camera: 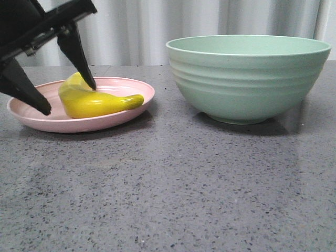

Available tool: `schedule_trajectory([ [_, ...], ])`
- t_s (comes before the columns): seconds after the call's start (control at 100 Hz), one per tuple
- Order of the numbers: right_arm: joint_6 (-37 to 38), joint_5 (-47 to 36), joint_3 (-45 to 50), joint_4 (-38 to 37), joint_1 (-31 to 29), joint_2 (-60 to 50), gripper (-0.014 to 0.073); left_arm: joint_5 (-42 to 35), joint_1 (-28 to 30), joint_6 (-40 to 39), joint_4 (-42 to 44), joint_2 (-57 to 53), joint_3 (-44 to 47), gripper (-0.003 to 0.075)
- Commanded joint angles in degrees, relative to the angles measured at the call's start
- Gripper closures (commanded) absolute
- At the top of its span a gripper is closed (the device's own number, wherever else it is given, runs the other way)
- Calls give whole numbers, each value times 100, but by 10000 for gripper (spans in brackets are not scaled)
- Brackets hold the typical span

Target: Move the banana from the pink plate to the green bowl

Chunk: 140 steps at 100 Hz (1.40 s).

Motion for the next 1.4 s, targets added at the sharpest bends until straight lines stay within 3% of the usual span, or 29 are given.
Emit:
schedule_trajectory([
  [0.0, -39, -489, -126, -14, -22, 93, 673, -163, 4, -148, -124, -84, -179, 277],
  [0.25, -39, -529, -126, -14, -22, 93, 673, -403, 4, -166, -124, -75, -179, 283],
  [0.39, -39, -577, -126, -14, -22, 93, 673, -417, 4, -175, -124, -75, -179, 350],
  [0.53, -39, -577, -126, -14, -22, 93, 673, -339, 4, -175, -134, -75, -179, 505],
  [0.68, -39, -577, -126, -14, -22, 93, 673, -269, 4, -175, -134, -75, -179, 738],
  [0.93, -39, -614, -126, -14, 105, 93, 673, -174, 4, -100, -98, -122, -420, 739],
  [1.24, -62, 392, -782, -14, 845, 389, 672, 556, -79, 1256, 147, -334, -1538, 739],
  [1.31, -170, 649, -1046, -14, 1078, 557, 641, 627, -147, 1735, 185, -461, -1671, 739],
  [1.39, -275, 909, -1374, -14, 1380, 772, 545, 664, -266, 2142, 348, -626, -1716, 739],
])
